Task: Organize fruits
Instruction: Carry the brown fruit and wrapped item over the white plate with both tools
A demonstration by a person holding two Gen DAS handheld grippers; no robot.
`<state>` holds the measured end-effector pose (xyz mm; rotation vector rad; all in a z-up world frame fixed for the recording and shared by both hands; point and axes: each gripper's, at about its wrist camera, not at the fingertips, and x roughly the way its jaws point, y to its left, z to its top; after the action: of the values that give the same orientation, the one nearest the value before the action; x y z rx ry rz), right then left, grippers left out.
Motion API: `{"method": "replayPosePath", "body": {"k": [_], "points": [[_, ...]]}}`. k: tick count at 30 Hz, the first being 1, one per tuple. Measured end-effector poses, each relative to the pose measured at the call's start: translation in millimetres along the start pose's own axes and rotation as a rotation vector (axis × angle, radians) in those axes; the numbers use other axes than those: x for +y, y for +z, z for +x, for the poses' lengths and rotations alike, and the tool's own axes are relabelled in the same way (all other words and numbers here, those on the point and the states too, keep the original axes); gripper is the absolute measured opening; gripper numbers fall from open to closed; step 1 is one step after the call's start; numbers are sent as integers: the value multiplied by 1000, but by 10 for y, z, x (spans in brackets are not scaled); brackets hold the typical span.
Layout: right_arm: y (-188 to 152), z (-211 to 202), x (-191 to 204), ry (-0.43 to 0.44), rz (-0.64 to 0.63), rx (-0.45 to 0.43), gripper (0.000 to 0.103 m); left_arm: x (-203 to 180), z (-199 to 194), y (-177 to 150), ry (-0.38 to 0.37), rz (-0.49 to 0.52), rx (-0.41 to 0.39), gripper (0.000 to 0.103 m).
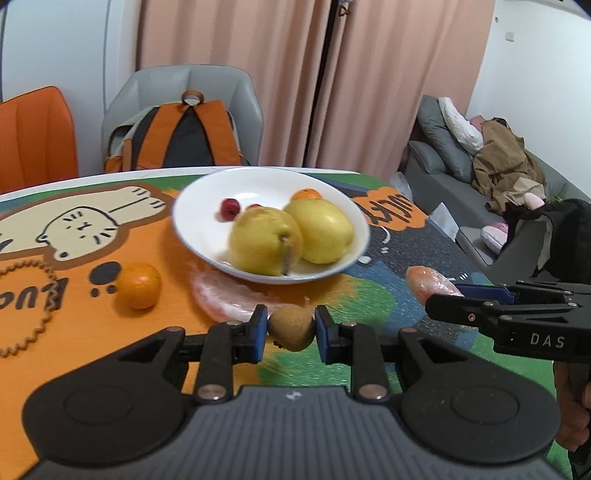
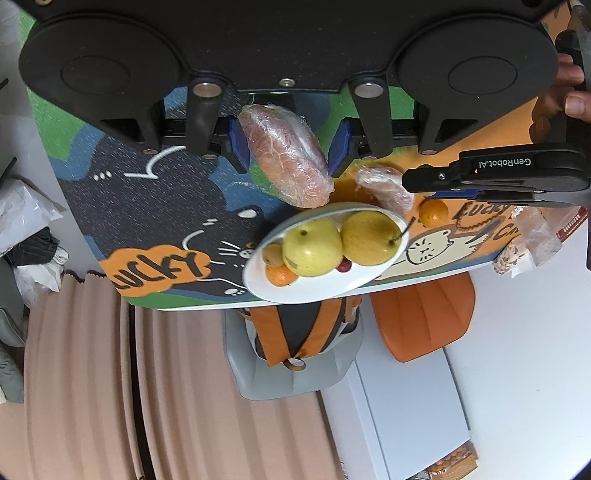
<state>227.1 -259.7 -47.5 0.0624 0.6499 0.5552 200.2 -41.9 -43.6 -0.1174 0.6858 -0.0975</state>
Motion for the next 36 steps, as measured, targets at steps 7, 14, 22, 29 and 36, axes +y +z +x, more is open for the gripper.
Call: {"method": "replayPosePath", "body": {"k": [7,14,22,29,36], "points": [[122,64,132,1,-21,-12,44,215,-96,113,25,-23,-35,26],[302,131,237,-3,-39,-28,44,381,-113,288,33,-40,-65,26],[522,266,336,1,-62,-41,44,551,-14,489,37,-58,-77,26],[687,431,362,6,-71,-44,44,623,147,607,37,-53,-65,26],[825,616,347,10,-77,-38,44,647,311,696,33,-50,-50,26]]}}
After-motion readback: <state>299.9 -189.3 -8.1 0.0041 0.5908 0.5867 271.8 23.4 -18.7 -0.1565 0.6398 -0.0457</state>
